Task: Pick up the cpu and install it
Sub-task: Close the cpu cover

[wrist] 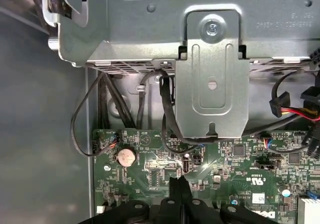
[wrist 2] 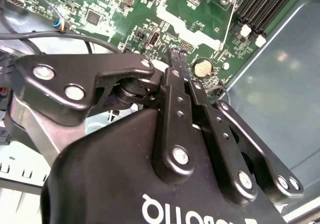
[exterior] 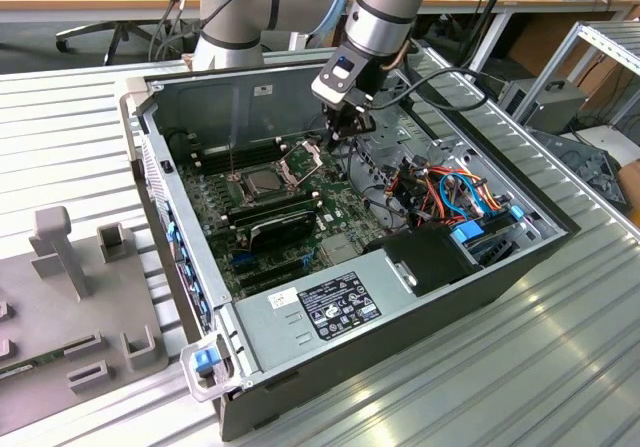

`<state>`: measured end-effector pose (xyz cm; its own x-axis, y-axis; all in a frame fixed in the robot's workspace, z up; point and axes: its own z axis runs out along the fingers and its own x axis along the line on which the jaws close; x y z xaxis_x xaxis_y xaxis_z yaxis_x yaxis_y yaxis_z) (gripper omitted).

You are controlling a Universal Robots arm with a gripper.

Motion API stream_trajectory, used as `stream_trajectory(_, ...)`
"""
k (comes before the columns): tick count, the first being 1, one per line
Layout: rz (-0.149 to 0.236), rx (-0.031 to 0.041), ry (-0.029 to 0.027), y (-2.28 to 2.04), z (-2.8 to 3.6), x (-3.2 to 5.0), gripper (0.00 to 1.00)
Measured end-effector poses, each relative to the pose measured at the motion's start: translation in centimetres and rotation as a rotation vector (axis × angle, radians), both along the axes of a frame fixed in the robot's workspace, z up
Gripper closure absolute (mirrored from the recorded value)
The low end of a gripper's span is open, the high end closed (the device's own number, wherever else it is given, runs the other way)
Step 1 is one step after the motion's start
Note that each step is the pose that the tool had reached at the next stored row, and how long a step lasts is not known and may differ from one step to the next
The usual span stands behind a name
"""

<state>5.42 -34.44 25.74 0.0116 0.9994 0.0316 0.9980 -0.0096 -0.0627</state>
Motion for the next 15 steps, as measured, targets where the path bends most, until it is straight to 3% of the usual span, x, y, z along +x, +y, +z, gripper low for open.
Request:
stream_trajectory(7, 0.000, 0.0002, 0.0002, 0.84, -1.78, -0.03, 0.89)
stream_trajectory(15, 0.000, 0.0001, 0.0002, 0.84, -1.94, -1.06, 0.89)
